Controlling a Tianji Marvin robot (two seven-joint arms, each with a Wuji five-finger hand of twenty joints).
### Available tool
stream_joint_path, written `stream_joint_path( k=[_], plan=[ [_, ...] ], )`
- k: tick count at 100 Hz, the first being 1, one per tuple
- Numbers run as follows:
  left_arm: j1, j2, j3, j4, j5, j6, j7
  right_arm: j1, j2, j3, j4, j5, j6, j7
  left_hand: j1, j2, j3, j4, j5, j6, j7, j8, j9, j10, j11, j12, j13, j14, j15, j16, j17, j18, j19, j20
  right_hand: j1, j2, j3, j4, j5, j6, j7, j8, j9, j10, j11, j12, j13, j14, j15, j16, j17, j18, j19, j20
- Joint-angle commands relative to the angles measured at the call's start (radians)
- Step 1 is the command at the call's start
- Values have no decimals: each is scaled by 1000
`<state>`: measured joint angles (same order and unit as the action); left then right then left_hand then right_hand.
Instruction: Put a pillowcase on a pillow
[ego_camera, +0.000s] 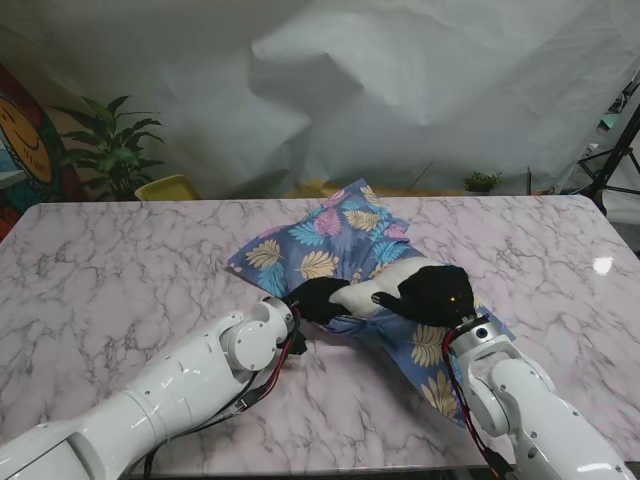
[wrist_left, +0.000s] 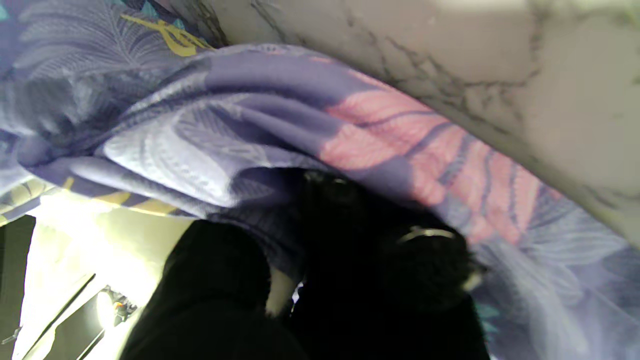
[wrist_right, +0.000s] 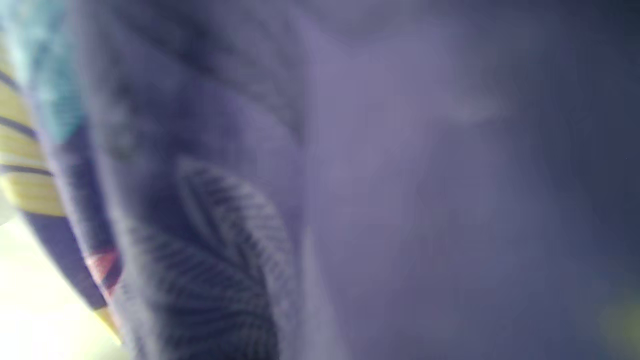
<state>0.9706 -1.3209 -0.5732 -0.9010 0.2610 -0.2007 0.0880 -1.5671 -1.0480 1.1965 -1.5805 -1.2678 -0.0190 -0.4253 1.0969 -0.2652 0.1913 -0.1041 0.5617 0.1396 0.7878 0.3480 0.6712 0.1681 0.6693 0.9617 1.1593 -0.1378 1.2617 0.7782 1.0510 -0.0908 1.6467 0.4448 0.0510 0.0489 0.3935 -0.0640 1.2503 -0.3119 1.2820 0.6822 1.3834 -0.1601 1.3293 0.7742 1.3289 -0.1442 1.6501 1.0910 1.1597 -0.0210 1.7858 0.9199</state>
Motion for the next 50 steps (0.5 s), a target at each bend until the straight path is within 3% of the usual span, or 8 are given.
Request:
stream_joint_path(
  k=[1,18,23,28,33,40,45,50],
  plan=[
    [25,25,11,39,6,4,-39,35,-14,5,-25,23,-19,29,194,35,138,55,75,-11,143,43,1,49,7,-5,39,-101,66,17,13,-72,77,12,-48,-33,98,3,73,-72,119,37,67,65,225,50,-8,-76,153,53,99,-248,308,40],
    [22,50,16,8,23,-61,-74,108,-19,-55,47,58,-83,-34,194,59,66,51,33,-69,137,40,-47,-10,-6,14,-50,-86,118,36,-21,-51,79,-15,-104,-56,214,-14,73,-81,133,55,67,53,240,60,-8,-84,153,67,100,-247,308,52],
    [18,64,19,-7,29,-85,-100,126,-21,-69,67,71,-93,-41,126,53,18,64,-3,-76,83,27,-120,-19,-31,6,-137,-56,109,47,-113,-28,68,-11,-106,-57,219,-15,73,-81,135,56,67,53,243,61,-8,-82,154,67,100,-246,308,53],
    [14,80,19,-23,36,-114,-129,139,-22,-78,84,83,-100,-40,22,41,46,69,-38,-91,-3,24,-265,-30,2,-182,-290,30,23,74,-287,38,-9,50,-108,-56,221,-16,73,-81,136,57,67,53,244,62,-8,-81,154,68,100,-246,308,53],
    [10,91,18,-27,42,-154,-142,150,-23,-84,101,97,-113,-34,-67,51,44,73,-65,-97,-86,31,-332,-38,-75,-319,-434,109,-117,68,-458,79,-107,104,-109,-57,225,-16,73,-81,138,58,66,53,245,62,-8,-80,154,68,100,-245,308,53],
    [4,107,8,-36,23,-207,-187,162,-24,-89,122,115,-126,-25,-140,144,-74,88,-108,-89,-230,68,-428,-49,-221,-428,-655,201,-485,-36,-715,114,-332,183,-112,-57,229,-18,73,-80,138,58,66,56,246,63,-8,-79,155,69,100,-243,308,54],
    [3,119,-2,-46,-1,-244,-223,167,-24,-90,133,123,-134,-16,-173,200,-160,97,-155,-82,-312,49,-474,-58,-323,-496,-787,240,-703,-132,-858,152,-512,196,-113,-58,233,-18,73,-80,138,59,66,56,247,63,-8,-79,155,69,100,-242,308,55],
    [1,125,-13,-46,-22,-293,-237,171,-25,-91,143,134,-142,-7,-210,208,-196,95,-192,-82,-370,33,-495,-78,-440,-552,-889,282,-869,-223,-969,200,-717,155,-114,-59,236,-19,73,-78,139,59,66,57,247,64,-8,-79,155,70,99,-241,308,55]
  ],
)
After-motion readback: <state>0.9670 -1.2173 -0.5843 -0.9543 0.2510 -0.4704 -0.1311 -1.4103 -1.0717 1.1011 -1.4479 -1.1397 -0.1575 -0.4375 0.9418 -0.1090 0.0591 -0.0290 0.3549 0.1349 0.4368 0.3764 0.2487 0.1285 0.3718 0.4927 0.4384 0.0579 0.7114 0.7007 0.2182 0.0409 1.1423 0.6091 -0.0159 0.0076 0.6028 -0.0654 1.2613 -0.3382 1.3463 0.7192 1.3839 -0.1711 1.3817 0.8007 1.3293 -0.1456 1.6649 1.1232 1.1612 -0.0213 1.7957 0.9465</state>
